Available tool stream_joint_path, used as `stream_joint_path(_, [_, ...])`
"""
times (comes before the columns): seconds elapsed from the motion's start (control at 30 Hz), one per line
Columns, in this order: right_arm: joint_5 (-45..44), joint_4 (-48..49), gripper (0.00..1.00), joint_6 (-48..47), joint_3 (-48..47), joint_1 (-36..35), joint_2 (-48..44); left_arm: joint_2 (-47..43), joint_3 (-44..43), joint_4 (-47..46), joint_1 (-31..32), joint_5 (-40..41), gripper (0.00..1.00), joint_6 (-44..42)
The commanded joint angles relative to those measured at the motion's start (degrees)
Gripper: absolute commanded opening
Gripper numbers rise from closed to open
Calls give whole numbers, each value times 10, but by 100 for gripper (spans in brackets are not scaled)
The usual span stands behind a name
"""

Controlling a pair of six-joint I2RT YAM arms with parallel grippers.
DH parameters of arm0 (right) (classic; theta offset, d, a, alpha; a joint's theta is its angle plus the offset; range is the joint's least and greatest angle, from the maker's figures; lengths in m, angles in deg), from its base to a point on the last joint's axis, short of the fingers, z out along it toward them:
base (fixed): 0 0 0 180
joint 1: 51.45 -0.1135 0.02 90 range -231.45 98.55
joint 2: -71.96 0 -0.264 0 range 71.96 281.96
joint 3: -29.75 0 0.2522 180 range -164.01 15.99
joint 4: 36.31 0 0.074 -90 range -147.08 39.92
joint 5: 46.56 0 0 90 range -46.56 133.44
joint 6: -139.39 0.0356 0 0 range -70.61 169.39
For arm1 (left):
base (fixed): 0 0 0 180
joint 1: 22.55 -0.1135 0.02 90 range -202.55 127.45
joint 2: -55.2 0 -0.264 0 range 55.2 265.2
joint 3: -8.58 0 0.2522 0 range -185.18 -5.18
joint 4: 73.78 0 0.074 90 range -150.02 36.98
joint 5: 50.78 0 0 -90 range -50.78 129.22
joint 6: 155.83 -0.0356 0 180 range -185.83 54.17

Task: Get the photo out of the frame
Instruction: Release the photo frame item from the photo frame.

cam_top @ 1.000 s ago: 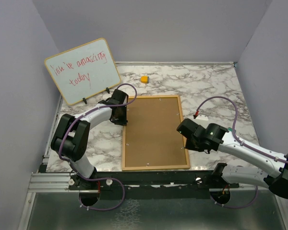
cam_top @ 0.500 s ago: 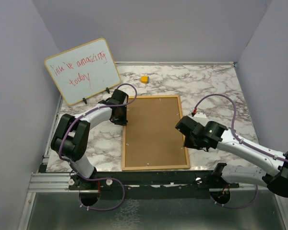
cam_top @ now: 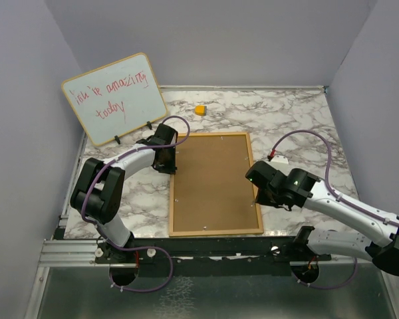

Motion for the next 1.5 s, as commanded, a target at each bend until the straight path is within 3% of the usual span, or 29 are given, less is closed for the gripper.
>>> stream_joint_path(0.0, [5,-7,0,17,12,-3,11,20,5,21,8,1,0,-19])
stream_joint_path(0.67, [9,13,0,22,26,-3,47,21,4,22,8,-1,0,-21])
stream_joint_path(1.13, [19,43,0,5,27,-3,22,21,4,22,8,-2,0,-21])
stream_joint_path(1.47, [-5,9,0,12,7,-3,23,21,4,22,9,-2,0,-21])
